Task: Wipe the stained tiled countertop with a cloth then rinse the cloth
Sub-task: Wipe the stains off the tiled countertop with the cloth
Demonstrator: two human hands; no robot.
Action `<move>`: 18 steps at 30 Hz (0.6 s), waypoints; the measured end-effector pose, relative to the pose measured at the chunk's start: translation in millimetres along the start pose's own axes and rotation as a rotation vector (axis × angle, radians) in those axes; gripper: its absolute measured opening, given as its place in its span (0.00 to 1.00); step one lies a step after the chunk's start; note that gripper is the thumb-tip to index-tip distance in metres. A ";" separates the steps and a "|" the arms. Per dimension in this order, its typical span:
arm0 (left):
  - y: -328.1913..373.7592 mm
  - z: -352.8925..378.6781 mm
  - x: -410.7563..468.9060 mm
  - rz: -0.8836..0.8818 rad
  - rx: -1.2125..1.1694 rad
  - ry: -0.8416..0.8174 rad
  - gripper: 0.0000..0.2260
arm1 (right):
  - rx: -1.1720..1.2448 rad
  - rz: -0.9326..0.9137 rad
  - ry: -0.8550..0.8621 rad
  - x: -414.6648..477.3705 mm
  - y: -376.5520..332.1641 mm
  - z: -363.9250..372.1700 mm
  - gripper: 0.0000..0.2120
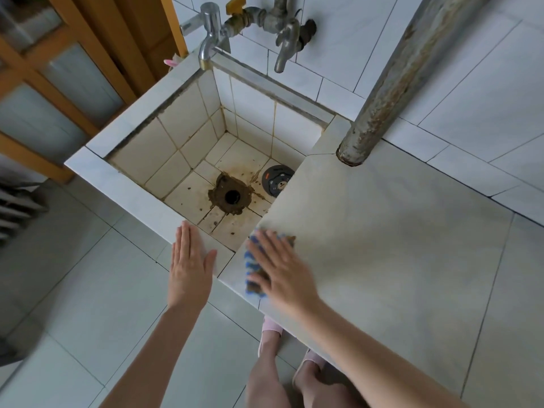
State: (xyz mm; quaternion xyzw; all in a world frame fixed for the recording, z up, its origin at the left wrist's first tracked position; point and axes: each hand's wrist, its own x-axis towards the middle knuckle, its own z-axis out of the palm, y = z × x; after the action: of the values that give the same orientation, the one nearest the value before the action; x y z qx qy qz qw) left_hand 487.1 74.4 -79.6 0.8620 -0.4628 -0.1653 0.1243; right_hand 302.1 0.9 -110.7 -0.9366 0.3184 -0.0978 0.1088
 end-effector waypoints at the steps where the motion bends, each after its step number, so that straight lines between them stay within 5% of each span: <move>1: -0.1 -0.6 -0.4 0.001 0.002 -0.002 0.30 | -0.001 0.051 0.003 5.5 15.6 -4.0 0.27; 6: 1.6 -1.0 -1.1 -0.006 -0.022 -0.009 0.30 | -0.062 0.304 -0.051 36.5 102.8 -39.3 0.33; 10: 2.6 -0.8 -1.1 -0.013 -0.022 -0.006 0.30 | -0.045 0.468 -0.156 48.4 103.2 -34.0 0.34; 18: 1.9 0.4 0.0 -0.011 -0.014 0.003 0.30 | -0.011 0.241 -0.079 28.6 -22.0 0.5 0.28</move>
State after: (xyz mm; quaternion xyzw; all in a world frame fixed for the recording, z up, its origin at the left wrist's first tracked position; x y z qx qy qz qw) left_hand 485.5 73.4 -79.3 0.8639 -0.4566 -0.1681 0.1299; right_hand 337.2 0.3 -102.1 -0.8953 0.4246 -0.0450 0.1269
